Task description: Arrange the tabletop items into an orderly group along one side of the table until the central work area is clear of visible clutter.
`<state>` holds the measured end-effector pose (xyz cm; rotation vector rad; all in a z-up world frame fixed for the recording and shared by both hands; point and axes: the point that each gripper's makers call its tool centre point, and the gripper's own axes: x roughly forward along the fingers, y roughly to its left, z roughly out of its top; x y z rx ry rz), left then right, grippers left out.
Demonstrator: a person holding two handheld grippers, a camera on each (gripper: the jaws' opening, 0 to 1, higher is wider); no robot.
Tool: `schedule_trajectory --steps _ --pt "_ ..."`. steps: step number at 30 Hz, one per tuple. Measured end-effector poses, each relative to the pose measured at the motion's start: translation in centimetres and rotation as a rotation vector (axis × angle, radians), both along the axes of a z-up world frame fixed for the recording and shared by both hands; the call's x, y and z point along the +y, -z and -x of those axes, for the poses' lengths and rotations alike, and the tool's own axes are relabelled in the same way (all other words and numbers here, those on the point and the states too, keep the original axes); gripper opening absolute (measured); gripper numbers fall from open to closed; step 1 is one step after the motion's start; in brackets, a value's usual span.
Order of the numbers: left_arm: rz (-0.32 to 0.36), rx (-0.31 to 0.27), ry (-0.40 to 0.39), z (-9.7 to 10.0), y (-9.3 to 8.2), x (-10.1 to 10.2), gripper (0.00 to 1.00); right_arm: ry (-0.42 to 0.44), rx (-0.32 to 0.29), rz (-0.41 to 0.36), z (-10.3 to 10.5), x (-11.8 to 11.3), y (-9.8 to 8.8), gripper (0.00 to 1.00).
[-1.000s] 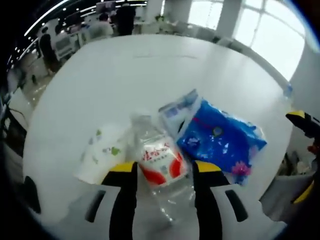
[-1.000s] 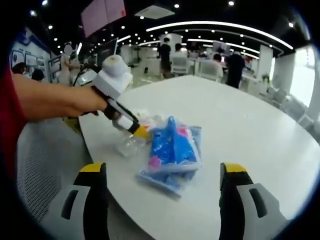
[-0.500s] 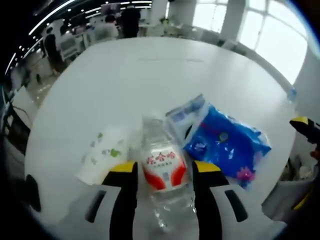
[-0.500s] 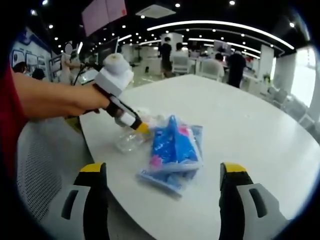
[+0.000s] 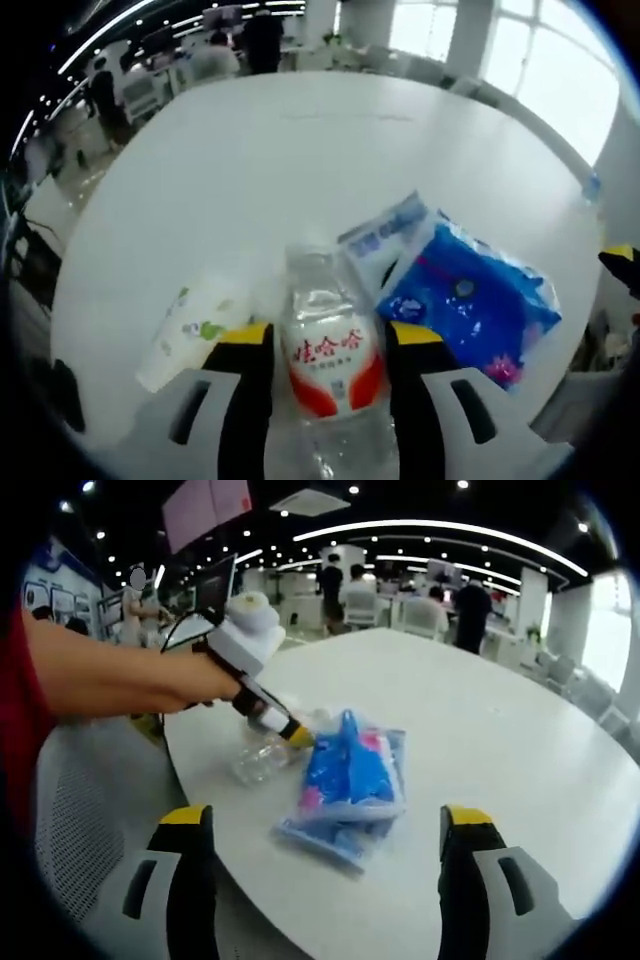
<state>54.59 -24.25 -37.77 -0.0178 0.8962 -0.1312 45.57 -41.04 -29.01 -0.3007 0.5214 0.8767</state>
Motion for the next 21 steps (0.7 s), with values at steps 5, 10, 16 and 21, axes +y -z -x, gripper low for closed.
schedule_trajectory --steps 5,10,16,21 --pt "-0.002 0.007 -0.009 -0.34 0.29 0.10 0.43 0.002 0.001 0.001 -0.04 -0.04 0.01 0.92" --pt "-0.011 0.012 -0.016 -0.48 0.59 0.15 0.46 0.003 0.002 0.002 -0.06 -0.08 0.04 0.92" --pt "-0.010 0.022 -0.014 -0.47 1.02 -0.31 0.43 0.009 0.001 0.000 -0.15 -0.23 -0.01 0.91" --pt "-0.018 0.016 -0.011 -0.49 1.07 -0.22 0.43 0.010 0.001 0.001 -0.15 -0.23 0.01 0.91"
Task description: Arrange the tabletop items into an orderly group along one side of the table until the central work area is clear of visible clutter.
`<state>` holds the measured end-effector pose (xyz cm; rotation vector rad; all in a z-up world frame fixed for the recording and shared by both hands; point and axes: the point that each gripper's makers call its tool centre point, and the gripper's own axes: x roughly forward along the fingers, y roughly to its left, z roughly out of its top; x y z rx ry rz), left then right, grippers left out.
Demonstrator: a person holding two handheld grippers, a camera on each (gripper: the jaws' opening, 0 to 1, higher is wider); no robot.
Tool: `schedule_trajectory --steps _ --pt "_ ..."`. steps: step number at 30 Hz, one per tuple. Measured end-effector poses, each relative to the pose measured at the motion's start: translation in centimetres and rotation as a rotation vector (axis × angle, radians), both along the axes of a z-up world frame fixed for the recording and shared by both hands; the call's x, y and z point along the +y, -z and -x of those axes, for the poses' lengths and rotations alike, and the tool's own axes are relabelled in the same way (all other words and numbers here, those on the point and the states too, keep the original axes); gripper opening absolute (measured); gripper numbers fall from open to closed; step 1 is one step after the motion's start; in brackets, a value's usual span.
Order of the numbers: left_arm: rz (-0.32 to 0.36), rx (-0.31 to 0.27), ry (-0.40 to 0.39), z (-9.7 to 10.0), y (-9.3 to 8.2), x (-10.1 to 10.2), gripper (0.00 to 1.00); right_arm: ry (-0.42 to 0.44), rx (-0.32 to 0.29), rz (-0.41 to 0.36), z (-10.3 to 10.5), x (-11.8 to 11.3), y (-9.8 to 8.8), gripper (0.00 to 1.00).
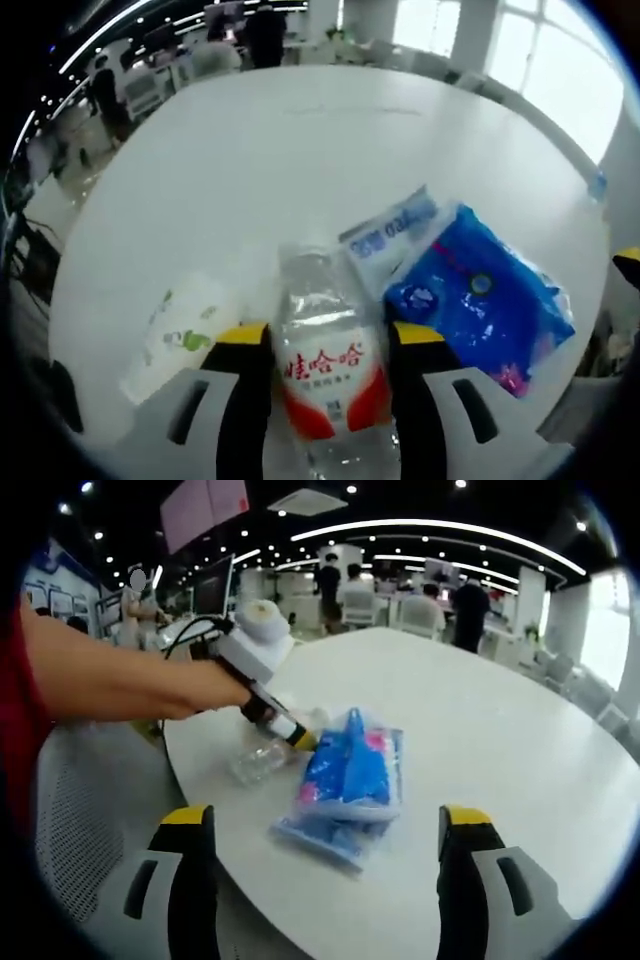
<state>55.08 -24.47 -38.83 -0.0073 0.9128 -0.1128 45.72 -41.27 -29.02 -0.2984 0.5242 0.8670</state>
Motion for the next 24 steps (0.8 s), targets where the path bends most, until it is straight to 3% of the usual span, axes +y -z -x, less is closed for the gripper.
schedule_trajectory --steps 16,24 --pt "0.013 0.005 -0.016 0.24 -0.12 0.23 0.39 -0.003 0.003 0.000 0.02 0.07 0.04 0.91" --pt "0.029 -0.020 -0.013 0.54 -0.86 0.31 0.37 -0.009 0.007 0.003 0.12 0.19 0.17 0.91"
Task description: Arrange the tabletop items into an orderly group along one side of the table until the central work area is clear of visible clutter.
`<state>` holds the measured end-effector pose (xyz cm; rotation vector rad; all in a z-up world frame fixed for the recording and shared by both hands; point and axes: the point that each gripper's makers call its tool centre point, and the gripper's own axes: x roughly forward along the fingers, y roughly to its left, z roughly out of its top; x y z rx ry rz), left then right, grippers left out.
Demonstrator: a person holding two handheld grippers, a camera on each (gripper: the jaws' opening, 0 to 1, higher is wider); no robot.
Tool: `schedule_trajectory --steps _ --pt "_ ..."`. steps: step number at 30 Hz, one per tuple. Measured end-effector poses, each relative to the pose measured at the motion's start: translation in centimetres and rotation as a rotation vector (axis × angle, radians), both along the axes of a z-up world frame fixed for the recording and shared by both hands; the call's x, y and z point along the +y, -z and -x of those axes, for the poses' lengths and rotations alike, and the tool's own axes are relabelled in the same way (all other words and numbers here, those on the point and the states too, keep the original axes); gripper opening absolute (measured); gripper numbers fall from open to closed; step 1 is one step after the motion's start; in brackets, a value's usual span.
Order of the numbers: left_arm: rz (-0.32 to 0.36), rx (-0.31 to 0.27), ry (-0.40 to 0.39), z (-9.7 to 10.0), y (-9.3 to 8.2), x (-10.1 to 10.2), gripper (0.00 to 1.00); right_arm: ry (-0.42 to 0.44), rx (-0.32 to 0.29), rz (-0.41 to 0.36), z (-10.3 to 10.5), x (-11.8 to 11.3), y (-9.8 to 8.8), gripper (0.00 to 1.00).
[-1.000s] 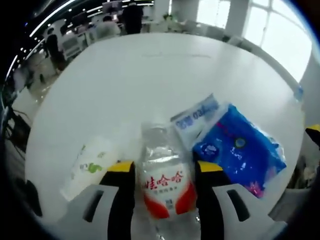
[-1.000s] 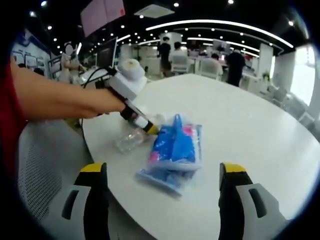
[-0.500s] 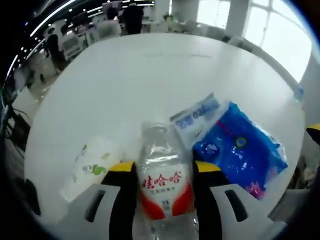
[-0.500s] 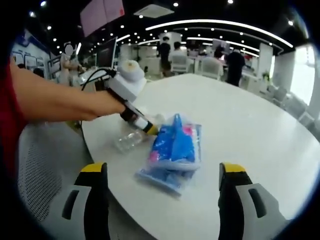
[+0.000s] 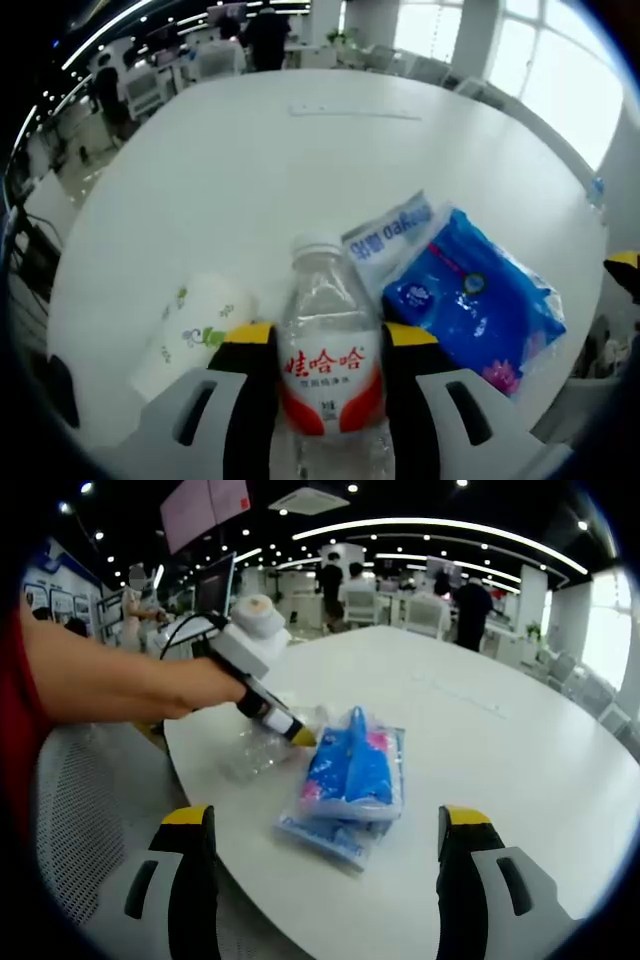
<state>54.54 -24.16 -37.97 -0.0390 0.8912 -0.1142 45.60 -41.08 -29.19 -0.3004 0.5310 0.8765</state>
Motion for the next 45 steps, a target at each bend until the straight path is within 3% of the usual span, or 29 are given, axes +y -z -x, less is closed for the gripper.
schedule_trajectory --steps 18,35,45 --pt "0.034 -0.122 0.008 0.2 -3.9 0.0 0.36 -0.011 -0.005 0.015 0.2 0.1 0.1 0.90" --pt "0.035 -0.236 0.005 -0.4 -6.2 0.7 0.35 -0.012 0.001 0.041 0.3 0.0 0.6 0.90" --pt "0.051 -0.303 0.001 -1.9 -8.5 1.1 0.35 -0.004 0.006 0.054 0.3 -0.2 0.8 0.90"
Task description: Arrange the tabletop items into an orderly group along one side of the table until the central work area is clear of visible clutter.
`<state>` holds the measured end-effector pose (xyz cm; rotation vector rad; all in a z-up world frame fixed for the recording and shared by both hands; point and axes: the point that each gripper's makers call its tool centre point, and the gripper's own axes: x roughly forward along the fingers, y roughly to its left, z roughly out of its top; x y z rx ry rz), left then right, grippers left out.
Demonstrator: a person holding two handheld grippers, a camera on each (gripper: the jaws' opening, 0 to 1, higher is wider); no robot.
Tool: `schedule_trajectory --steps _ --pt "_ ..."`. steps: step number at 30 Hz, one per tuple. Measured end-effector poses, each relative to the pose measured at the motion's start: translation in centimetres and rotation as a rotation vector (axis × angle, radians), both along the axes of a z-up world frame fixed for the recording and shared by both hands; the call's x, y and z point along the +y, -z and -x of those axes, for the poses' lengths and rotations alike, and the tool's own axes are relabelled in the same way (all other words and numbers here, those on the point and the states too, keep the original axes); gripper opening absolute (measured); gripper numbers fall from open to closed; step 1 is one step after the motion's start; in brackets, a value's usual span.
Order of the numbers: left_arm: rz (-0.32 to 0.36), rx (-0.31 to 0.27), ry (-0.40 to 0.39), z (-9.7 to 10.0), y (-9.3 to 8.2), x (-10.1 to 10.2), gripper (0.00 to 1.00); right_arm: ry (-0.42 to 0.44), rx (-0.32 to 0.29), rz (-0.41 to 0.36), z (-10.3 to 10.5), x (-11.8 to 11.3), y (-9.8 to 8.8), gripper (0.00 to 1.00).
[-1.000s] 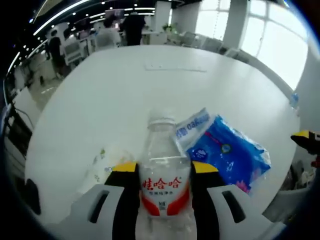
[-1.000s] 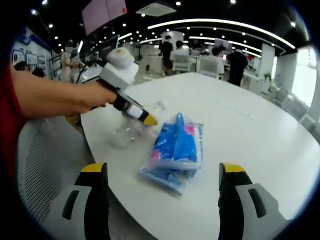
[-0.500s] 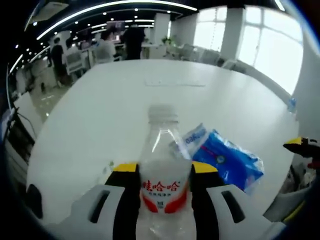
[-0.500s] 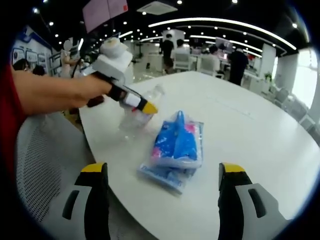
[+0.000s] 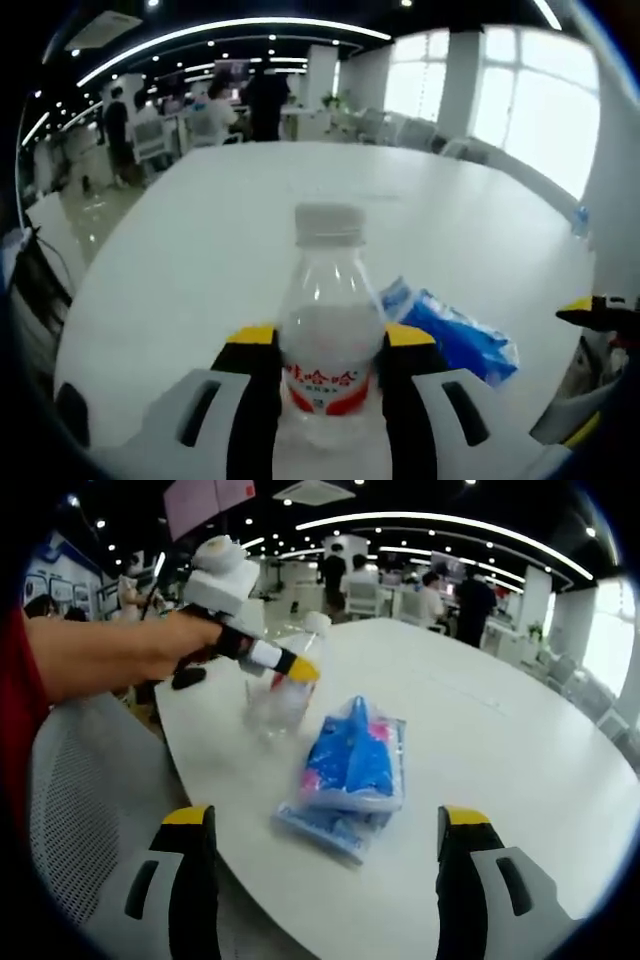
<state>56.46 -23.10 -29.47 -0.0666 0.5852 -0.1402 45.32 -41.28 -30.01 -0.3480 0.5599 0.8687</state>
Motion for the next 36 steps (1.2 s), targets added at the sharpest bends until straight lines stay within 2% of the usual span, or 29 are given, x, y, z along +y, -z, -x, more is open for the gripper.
schedule_trajectory --steps 5,14,23,30,36 --pt "0.009 -0.033 -0.007 -1.0 -1.4 0.5 0.35 0.003 0.003 0.007 0.0 -0.1 0.1 0.90" --pt "0.015 -0.126 -0.058 -4.0 -5.2 3.8 0.35 0.011 0.012 0.020 -0.1 -0.3 0.5 0.90" --pt "0.007 -0.167 -0.111 -6.3 -6.7 7.3 0.35 0.018 0.030 0.034 -0.1 -0.6 1.0 0.90" --pt "-0.015 -0.177 -0.130 -7.4 -6.0 9.0 0.35 0.028 0.044 0.045 -0.1 -0.9 1.3 0.89" --pt "-0.014 -0.166 -0.160 -8.1 -3.8 10.6 0.35 0.030 0.058 0.058 -0.1 -1.0 1.8 0.89"
